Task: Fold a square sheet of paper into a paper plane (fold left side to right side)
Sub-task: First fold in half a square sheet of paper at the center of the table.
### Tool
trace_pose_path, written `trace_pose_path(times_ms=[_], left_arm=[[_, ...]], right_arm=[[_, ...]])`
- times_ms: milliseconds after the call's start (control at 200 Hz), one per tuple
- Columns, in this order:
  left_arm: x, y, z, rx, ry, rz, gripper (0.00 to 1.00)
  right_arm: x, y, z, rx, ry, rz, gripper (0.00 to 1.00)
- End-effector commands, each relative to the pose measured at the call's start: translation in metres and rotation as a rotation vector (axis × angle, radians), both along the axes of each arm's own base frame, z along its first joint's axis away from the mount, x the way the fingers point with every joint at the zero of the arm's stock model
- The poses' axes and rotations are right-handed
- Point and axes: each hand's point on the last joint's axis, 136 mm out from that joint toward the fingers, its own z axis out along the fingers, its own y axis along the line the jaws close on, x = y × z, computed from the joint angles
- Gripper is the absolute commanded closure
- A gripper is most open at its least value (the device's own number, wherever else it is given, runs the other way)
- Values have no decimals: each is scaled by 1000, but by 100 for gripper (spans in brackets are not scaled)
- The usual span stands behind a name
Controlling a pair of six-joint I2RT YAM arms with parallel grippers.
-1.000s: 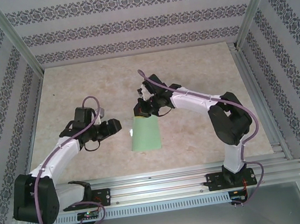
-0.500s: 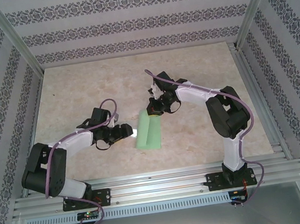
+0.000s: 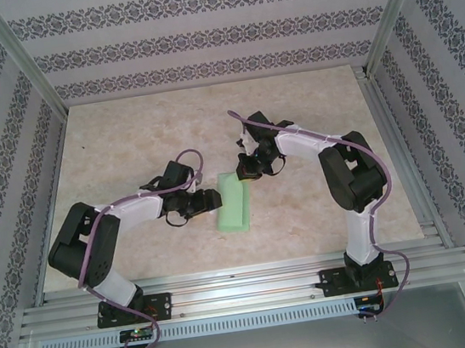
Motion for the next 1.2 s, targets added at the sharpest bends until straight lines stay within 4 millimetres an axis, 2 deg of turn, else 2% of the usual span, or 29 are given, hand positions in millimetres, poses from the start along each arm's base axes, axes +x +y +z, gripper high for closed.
trace_pose_path(times_ms=[0,185,649,859,1004,1194], left_arm=[[7,-22,3,-25,-34,-32,33],[3,-32,-4,-11,-24,-57,39],[-4,-46,-12,19,-16,-92,48],[-1,-47,-2,6,-38,-79,43],[0,-48,15,-12,-67,-81,38],[0,-52,30,-48,-86,-88,37]], right_arm=[[2,-10,-10,-37,0,0,100],[3,-20,-17,-67,4,-22,100],[-4,-19,-28,-55,35,-27,100],[-8,-19,-30,-45,42,-32,100],[-7,-19,-31,-46,39,-35,100],[-6,-17,-30,-41,38,-36,100]])
